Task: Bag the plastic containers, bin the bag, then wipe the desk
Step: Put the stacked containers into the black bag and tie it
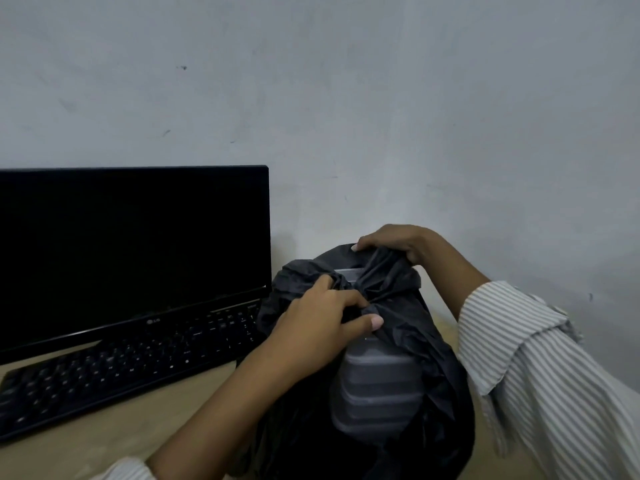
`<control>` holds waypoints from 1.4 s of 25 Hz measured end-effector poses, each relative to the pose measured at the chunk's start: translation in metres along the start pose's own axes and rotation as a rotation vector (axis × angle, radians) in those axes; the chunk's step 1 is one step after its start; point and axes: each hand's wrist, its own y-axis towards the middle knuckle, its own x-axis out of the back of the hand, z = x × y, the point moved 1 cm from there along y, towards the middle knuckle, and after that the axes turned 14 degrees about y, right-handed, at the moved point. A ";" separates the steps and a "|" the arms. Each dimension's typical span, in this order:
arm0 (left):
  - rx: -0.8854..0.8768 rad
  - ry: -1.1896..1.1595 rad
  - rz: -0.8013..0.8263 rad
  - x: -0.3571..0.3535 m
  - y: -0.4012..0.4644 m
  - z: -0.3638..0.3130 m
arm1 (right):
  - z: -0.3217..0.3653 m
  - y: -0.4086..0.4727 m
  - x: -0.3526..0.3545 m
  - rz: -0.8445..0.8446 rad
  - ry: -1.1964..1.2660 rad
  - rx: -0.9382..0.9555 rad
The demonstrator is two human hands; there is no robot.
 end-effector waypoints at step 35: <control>-0.004 0.009 -0.053 0.002 -0.006 -0.006 | -0.151 -0.210 -0.058 -0.221 -0.845 1.641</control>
